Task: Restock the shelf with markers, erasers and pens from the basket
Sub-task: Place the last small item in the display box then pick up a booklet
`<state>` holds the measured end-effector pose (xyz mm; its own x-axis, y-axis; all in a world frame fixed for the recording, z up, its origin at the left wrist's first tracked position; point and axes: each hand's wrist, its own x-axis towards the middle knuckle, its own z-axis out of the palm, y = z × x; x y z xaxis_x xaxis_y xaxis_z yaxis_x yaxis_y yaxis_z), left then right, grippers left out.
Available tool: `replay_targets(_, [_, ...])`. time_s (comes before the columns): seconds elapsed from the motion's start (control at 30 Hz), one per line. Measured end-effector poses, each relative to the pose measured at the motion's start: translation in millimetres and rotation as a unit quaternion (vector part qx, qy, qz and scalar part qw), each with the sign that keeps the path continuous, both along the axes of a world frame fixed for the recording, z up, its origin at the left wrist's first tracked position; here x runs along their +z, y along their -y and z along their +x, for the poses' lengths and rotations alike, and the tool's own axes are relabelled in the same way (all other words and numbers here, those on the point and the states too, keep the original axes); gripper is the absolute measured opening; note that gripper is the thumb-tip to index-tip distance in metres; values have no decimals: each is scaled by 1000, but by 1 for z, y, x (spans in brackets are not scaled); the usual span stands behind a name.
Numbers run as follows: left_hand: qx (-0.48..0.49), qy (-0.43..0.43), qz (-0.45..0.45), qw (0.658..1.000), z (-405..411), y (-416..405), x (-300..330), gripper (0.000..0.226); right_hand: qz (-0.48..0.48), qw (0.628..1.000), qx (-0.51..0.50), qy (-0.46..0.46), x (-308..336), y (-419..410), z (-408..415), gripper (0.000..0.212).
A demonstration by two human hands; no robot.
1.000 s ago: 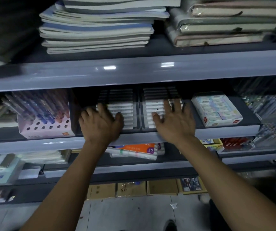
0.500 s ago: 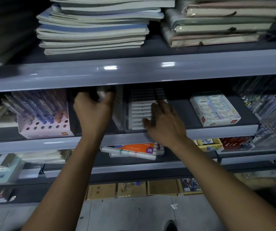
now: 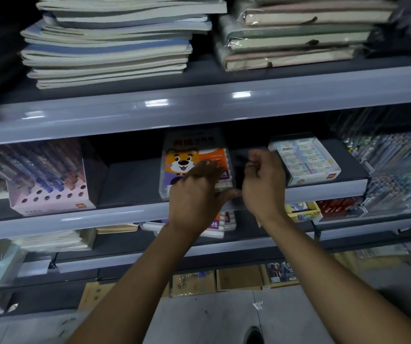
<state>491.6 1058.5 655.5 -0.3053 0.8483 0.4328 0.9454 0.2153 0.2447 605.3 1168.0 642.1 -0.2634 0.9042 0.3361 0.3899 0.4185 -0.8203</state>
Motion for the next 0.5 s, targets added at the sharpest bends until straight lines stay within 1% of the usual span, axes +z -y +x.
replay_targets(0.03, [-6, 8, -2, 1000, -2, 1, 0, 54, 15, 999, -6, 42, -1, 2, 1, 19])
replay_targets(0.07, [-8, 33, -1, 999, -5, 2, 0, 49, 28, 995, -11, 91, -2, 5, 2, 21])
replay_targets(0.1, [-1, 68, 8, 998, -9, 4, 2, 42, 38, 990, -17, 135, -3, 8, 3, 27])
replay_targets(0.13, [29, 96, 22, 995, -15, 6, 2, 36, 47, 985, -22, 168, -4, 13, 4, 34])
replay_targets(0.17, [84, 104, 31, 991, -22, 8, 1, 35, 59, 980, -24, 190, -4, 18, 6, 40])
replay_targets(0.2, [155, 102, 17, 983, -31, 9, 1, 43, 74, 974, -25, 211, -4, 24, 6, 44])
replay_targets(0.23, [223, 110, -23, 968, -39, 11, 2, 55, 87, 968, -23, 234, -5, 29, 7, 48])
replay_targets(0.27, [270, 131, -70, 951, -44, 11, 3, 65, 94, 963, -20, 251, -7, 33, 6, 51])
replay_targets(0.33, [294, 174, -133, 930, -51, 11, 4, 73, 99, 962, -19, 255, -8, 40, 1, 51])
replay_targets(0.37, [292, 183, -140, 928, -53, 10, 4, 73, 100, 964, -25, 246, -8, 41, -2, 50])
replay_targets(0.43, [292, 212, -126, 924, -53, 8, 4, 71, 87, 972, -28, 218, -8, 43, -5, 46])
replay_targets(0.5, [303, 262, -122, 908, -53, 5, 9, 70, 62, 977, -19, 201, -12, 43, -7, 44])
